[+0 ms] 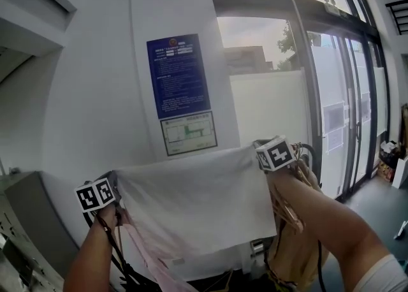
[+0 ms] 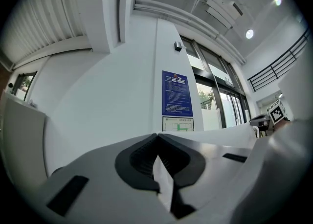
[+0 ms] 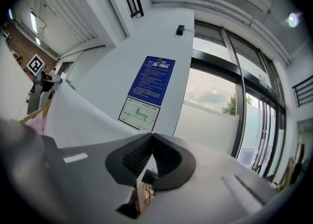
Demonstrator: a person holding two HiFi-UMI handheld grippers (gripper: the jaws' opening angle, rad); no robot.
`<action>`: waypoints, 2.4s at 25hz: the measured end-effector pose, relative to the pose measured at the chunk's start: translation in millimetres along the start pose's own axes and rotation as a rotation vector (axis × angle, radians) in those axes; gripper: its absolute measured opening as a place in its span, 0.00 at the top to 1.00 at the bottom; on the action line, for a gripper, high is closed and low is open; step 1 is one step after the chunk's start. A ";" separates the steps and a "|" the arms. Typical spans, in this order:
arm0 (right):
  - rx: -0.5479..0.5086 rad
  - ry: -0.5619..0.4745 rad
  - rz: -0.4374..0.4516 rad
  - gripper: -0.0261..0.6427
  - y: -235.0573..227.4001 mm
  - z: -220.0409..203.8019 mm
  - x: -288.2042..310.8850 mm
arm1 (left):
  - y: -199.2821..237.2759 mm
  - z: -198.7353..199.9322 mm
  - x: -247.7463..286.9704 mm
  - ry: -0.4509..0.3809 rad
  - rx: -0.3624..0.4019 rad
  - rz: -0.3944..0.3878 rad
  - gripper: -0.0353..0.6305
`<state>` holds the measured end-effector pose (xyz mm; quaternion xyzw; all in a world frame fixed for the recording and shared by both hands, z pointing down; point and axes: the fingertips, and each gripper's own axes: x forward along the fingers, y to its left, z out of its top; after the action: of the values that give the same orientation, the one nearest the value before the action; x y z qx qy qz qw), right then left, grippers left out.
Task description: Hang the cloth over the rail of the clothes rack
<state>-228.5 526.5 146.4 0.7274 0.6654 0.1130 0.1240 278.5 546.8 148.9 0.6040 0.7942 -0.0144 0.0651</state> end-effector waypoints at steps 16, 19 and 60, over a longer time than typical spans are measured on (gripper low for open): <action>0.133 0.115 0.107 0.95 -1.3 -35.5 18.8 | 14.5 -8.4 15.8 0.089 -0.104 0.028 0.93; 0.133 0.118 0.108 0.95 -2.3 -38.6 16.3 | 18.7 -5.2 12.4 0.079 -0.088 0.043 0.93; 0.239 -0.099 0.283 0.96 199.0 -152.6 -63.9 | -175.4 -185.1 -67.7 0.009 0.015 -0.203 0.94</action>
<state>-97.3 450.7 356.2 0.8280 0.5581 0.0133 0.0521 111.7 453.5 330.7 0.5209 0.8515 -0.0242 0.0553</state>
